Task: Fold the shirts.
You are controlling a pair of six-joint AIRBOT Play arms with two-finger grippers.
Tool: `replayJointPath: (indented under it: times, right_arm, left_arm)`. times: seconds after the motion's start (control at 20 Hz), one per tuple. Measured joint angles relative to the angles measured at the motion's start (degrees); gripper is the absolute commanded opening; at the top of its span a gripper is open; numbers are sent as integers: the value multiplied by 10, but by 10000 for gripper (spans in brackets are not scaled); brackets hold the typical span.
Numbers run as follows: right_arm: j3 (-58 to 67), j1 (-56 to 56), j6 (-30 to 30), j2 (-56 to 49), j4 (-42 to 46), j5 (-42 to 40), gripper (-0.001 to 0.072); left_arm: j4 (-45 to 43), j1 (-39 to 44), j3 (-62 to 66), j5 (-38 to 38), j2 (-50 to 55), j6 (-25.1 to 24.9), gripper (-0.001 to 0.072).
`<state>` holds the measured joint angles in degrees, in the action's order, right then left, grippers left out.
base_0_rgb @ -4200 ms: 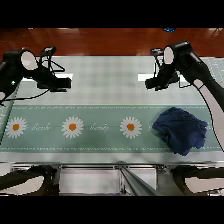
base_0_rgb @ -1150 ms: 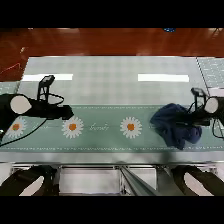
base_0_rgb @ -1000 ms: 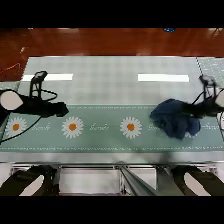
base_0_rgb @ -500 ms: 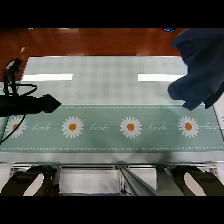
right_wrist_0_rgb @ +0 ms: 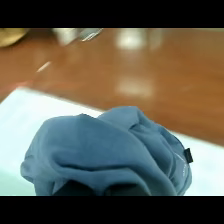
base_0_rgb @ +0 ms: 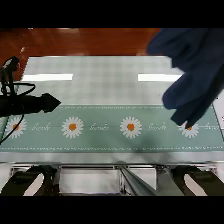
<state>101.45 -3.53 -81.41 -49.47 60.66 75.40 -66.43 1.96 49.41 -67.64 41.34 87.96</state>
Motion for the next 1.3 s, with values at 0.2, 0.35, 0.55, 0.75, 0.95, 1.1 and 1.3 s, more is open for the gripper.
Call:
replayJointPath:
  times: [0.2,0.35,0.55,0.75,0.95,1.1,1.3]
  right_arm:
    - [-35,-138,-7,-49,-11,19,27]
    - [-91,-245,-24,-101,17,1,27]
    - [-168,-346,-48,-191,45,-55,27]
    - [-205,-406,-81,-301,38,-129,28]
    - [-215,-431,-93,-386,-18,-191,408]
    - [-213,-411,-95,-404,-41,-204,408]
    - [-209,-299,-89,-349,-16,-160,408]
  left_arm:
    - [-3,0,0,16,0,-2,504]
    - [-31,-1,0,23,0,-3,504]
    - [-60,-11,0,17,0,3,504]
    - [-69,-15,-5,13,0,10,504]
    - [-71,-15,-10,12,1,12,504]
    - [-71,-15,-11,10,1,12,504]
    - [-103,-20,-28,-25,3,-11,504]
